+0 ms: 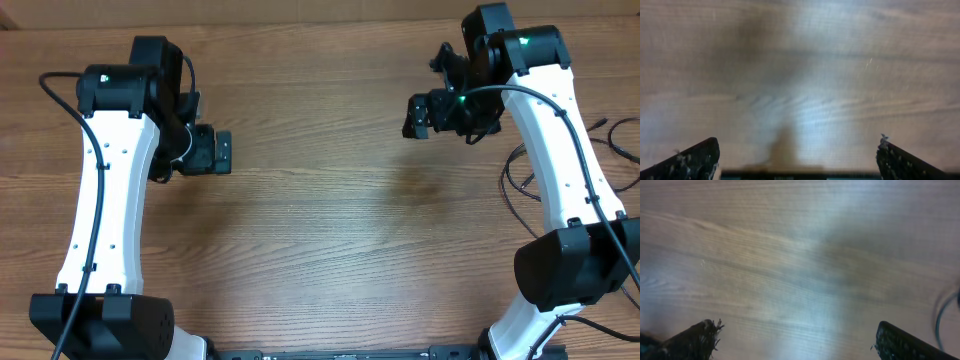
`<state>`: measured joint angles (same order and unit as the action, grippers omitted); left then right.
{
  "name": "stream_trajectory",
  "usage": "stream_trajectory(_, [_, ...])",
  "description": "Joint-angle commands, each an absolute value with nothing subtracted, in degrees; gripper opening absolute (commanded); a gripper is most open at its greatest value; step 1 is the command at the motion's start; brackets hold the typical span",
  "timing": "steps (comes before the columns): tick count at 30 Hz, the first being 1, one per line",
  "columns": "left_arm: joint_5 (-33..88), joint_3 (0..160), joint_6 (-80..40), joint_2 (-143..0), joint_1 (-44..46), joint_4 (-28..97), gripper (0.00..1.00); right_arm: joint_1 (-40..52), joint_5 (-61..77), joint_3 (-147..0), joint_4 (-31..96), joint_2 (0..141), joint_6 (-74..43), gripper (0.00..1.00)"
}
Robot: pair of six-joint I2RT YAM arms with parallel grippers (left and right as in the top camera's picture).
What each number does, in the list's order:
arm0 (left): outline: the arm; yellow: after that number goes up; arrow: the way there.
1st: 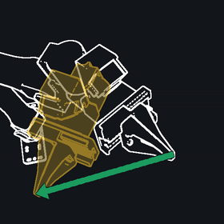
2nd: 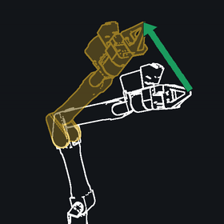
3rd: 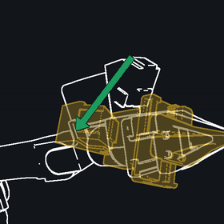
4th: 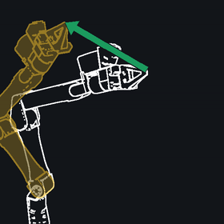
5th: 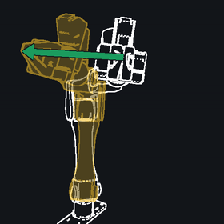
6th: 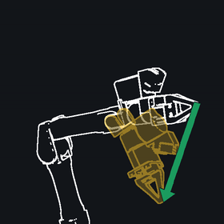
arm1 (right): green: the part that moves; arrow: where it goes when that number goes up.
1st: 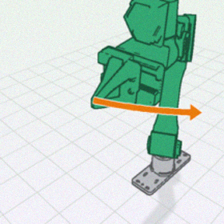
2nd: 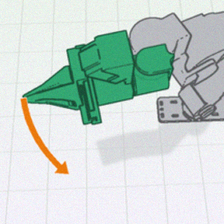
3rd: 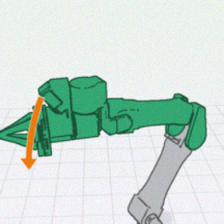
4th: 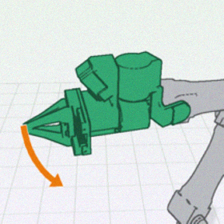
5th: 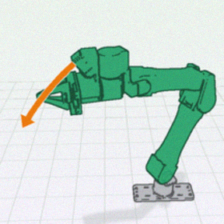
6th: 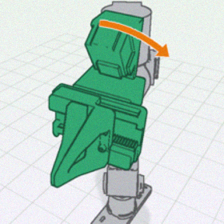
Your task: Untangle cables
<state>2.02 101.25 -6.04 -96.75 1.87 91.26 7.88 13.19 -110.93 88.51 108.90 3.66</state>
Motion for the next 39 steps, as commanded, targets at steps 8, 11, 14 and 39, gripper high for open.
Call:
stream_trajectory(8, [1.1,93.45,-9.08,-91.77,1.89,92.42,1.0,7.44,5.19,-111.31,94.96,105.43,-4.34,1.0])
stream_trajectory(11, [1.06,88.6,-9.02,-85.95,1.89,87.02,1.0,7.44,5.1,-111.31,92.07,101.49,-4.34,1.0])
stream_trajectory(14, [1.02,81.08,-8.99,-76.2,1.89,78.89,1.0,7.44,4.16,-110.3,88.73,96.14,-4.38,1.0])
stream_trajectory(39, [-0.43,63.48,-9.02,-39.68,1.89,66.22,1.0,7.44,-1.63,-64.14,60.93,46.65,-4.12,1.0])
